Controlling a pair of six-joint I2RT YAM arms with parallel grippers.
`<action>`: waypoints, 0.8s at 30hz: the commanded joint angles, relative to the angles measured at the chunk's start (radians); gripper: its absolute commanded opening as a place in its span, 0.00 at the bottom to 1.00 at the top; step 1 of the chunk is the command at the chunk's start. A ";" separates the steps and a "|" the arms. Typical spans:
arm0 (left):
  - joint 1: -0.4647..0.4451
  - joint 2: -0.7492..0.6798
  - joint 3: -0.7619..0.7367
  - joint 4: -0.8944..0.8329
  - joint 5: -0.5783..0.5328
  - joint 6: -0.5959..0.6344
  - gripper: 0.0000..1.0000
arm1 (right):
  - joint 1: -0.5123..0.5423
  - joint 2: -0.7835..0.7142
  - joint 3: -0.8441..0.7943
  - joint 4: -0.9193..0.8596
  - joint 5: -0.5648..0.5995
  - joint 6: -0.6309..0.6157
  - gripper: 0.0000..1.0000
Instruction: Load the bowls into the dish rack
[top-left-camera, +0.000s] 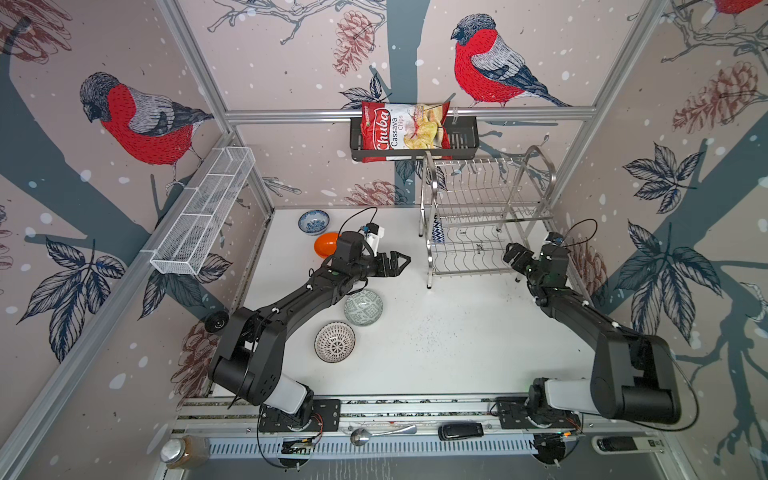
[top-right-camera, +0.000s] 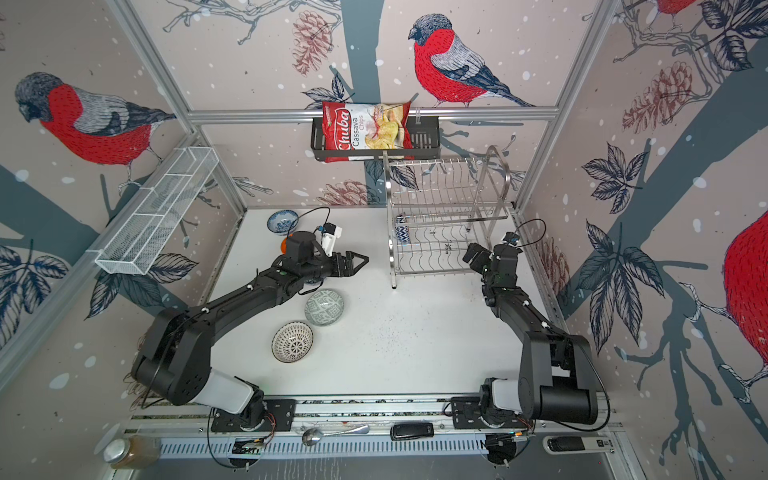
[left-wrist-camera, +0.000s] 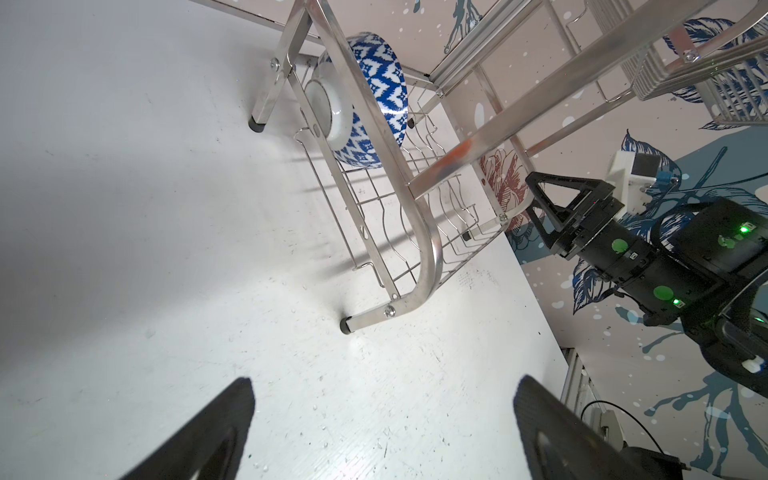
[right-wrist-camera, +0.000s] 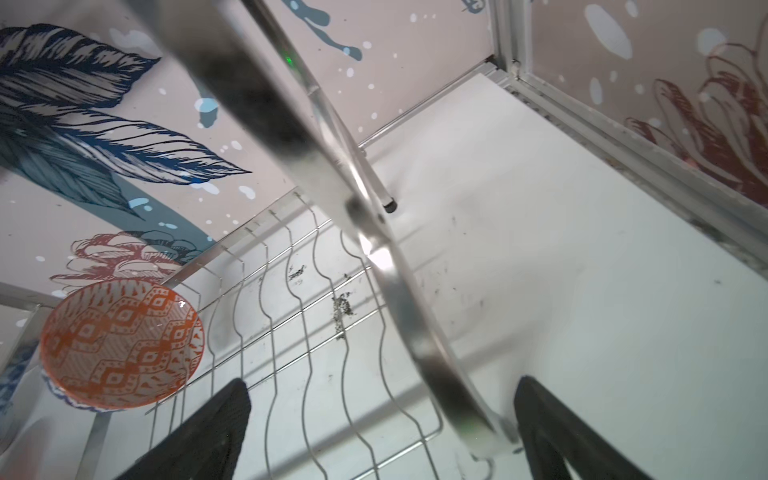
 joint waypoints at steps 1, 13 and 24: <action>0.000 -0.002 0.006 0.005 0.014 -0.002 0.98 | 0.026 0.018 0.019 0.046 0.023 -0.028 1.00; 0.014 0.005 0.008 -0.011 -0.005 0.008 0.98 | 0.115 0.014 -0.009 0.045 0.051 -0.007 1.00; 0.093 -0.029 -0.003 -0.011 -0.028 -0.010 0.98 | 0.177 -0.104 -0.014 -0.102 0.193 -0.003 0.99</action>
